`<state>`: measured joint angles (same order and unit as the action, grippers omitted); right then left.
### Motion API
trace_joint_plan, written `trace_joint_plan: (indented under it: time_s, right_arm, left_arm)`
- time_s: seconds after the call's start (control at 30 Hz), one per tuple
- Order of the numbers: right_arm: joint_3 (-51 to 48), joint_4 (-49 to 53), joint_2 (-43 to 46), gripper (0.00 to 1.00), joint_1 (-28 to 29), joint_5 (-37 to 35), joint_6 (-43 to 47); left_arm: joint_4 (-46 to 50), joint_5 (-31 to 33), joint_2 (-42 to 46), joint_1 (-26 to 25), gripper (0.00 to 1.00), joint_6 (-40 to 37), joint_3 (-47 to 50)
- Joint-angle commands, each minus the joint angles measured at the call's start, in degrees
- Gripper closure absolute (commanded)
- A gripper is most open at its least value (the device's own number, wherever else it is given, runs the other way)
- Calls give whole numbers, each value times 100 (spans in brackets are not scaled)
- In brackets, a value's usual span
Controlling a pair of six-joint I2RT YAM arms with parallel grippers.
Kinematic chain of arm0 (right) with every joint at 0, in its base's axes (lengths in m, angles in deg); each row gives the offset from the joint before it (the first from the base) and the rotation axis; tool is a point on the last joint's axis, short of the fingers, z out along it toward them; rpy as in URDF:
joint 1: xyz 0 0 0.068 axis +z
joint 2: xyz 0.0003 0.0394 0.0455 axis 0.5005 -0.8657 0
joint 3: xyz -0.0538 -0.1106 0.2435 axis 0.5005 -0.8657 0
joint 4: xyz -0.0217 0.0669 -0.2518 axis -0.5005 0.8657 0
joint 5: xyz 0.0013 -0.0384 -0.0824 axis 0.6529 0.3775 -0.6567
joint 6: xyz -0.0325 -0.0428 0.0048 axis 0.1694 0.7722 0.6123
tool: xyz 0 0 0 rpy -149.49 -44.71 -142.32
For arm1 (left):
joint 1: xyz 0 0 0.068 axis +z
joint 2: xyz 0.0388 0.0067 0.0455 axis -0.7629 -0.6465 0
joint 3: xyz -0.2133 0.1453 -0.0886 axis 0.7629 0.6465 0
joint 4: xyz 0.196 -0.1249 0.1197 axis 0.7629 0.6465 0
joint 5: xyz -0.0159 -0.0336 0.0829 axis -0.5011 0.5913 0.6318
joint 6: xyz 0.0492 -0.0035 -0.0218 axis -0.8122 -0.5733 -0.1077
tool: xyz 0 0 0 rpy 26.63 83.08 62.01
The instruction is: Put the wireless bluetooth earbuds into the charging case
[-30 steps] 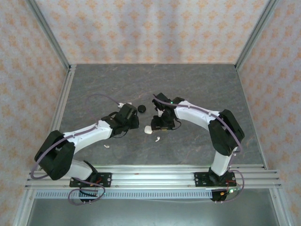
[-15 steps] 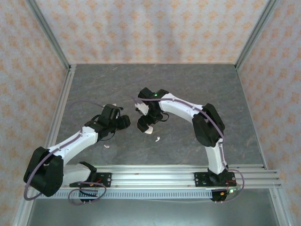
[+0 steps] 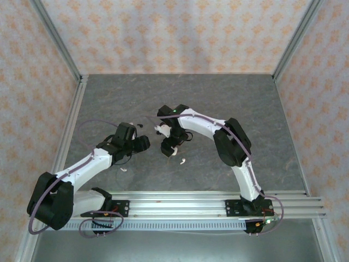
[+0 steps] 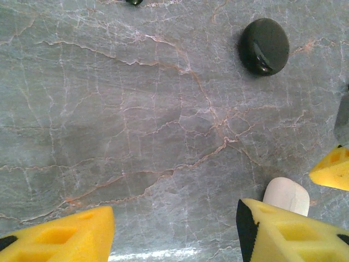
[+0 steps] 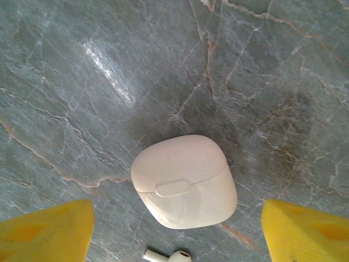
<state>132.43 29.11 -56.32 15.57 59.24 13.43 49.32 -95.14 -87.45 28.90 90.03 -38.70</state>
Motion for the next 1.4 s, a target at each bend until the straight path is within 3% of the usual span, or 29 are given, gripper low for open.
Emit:
trace_joint_plan:
  time_s: [0.0, 0.23, 0.57, 1.03, 1.37]
  right_arm:
    - [295, 235, -186, 21, 50, -226, 115]
    - [617, 349, -530, 24, 54, -716, -72]
    - [556, 420, -639, 30, 66, -660, -380]
    - [25, 458, -564, 36, 141, -1377, -2087]
    - [-555, -85, -19, 51, 142, -1264, -2894]
  left_arm:
    - [80, 34, 5, 73, 39, -91, 10]
    - [116, 46, -39, 112, 38, -156, -20]
    - [216, 47, -136, 145, 38, -278, -126]
    - [841, 69, -605, 175, 37, -294, -722]
    - [1469, 284, -506, 175, 37, -345, -1090]
